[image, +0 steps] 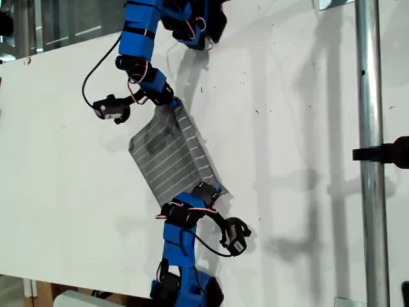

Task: Grasp corners of a towel and fold twice.

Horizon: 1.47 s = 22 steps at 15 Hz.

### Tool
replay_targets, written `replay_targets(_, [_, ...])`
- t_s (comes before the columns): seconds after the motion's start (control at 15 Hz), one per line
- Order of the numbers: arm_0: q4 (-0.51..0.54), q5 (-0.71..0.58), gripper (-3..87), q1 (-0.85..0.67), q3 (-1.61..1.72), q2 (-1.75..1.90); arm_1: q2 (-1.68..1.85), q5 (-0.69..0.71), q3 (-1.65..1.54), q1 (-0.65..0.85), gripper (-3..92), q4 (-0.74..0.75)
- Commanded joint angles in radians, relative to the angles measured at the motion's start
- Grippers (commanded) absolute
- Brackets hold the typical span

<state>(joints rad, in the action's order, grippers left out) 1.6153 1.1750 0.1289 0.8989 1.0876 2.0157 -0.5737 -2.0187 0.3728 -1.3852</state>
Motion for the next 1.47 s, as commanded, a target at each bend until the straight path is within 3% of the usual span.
replay_targets(0.0, [0.014,-0.049,-3.1,-0.064,-0.012,0.083,-0.026,0.057,0.084,0.072,-0.2,0.015])
replay_targets(0.47, [0.052,-0.175,-3.0,-0.354,0.252,0.364,-0.486,0.27,0.551,0.264,-0.2,0.118])
replay_targets(0.8, [0.034,-0.204,-2.9,-0.551,0.485,0.611,-0.882,0.318,1.049,0.328,-0.2,0.198])
replay_targets(1.2, [0.011,-0.239,-2.9,-0.627,0.614,0.712,-0.807,0.281,1.012,0.376,-0.2,0.374])
replay_targets(1.4, [-0.115,-0.202,-2.8,-0.632,0.845,0.796,-0.744,0.255,0.87,0.394,-0.2,0.494])
